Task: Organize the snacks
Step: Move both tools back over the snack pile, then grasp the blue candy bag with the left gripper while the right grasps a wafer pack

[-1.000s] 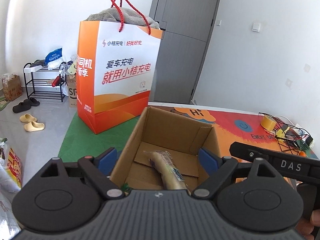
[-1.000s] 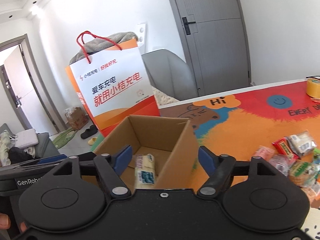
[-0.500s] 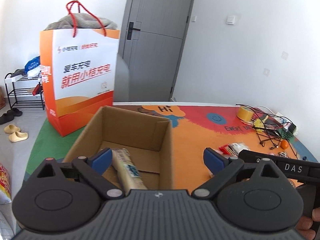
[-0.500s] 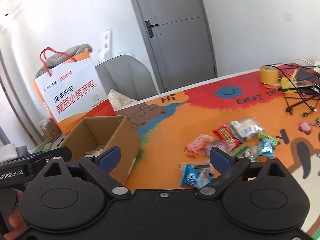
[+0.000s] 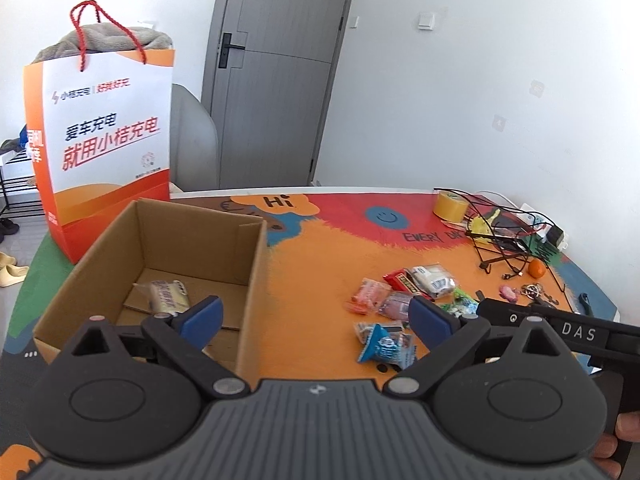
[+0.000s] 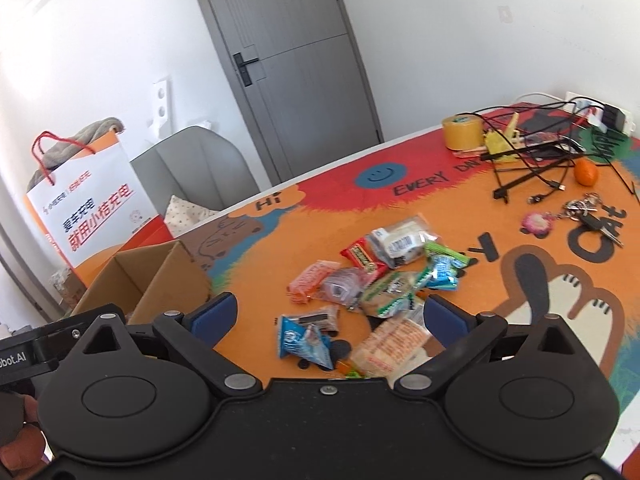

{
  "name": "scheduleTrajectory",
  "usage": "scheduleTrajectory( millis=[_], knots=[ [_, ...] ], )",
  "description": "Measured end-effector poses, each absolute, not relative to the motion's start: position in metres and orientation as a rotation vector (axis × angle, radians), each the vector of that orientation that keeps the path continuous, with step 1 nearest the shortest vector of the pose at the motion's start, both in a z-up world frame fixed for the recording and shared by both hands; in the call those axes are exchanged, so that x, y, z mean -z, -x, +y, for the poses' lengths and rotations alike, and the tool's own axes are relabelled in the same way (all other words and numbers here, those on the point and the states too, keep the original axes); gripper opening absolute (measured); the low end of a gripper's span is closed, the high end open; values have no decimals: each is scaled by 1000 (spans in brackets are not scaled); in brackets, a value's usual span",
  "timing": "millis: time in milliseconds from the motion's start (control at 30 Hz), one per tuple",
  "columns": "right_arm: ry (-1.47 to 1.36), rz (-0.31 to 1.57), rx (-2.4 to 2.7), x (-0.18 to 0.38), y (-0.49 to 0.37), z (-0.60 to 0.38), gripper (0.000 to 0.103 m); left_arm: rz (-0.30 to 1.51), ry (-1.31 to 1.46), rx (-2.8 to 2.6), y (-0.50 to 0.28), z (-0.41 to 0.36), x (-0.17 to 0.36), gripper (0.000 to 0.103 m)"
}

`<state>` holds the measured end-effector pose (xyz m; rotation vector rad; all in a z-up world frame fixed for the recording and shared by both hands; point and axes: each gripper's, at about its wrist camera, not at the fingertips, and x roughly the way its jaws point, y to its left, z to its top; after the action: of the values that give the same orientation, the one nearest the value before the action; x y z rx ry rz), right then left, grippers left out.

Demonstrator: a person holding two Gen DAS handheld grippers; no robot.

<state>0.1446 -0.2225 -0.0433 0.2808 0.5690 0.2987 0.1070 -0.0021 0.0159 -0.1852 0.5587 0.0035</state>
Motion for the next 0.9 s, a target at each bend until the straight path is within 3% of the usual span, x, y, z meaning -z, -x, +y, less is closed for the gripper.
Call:
scheduleTrajectory(
  millis=[367, 900],
  knots=[
    [-359, 623, -242, 69, -157, -247, 83, 570, 193, 19, -124, -29, -3, 95],
    [-389, 749, -178, 121, -204, -242, 74, 745, 242, 25, -187, -45, 52, 69]
  ],
)
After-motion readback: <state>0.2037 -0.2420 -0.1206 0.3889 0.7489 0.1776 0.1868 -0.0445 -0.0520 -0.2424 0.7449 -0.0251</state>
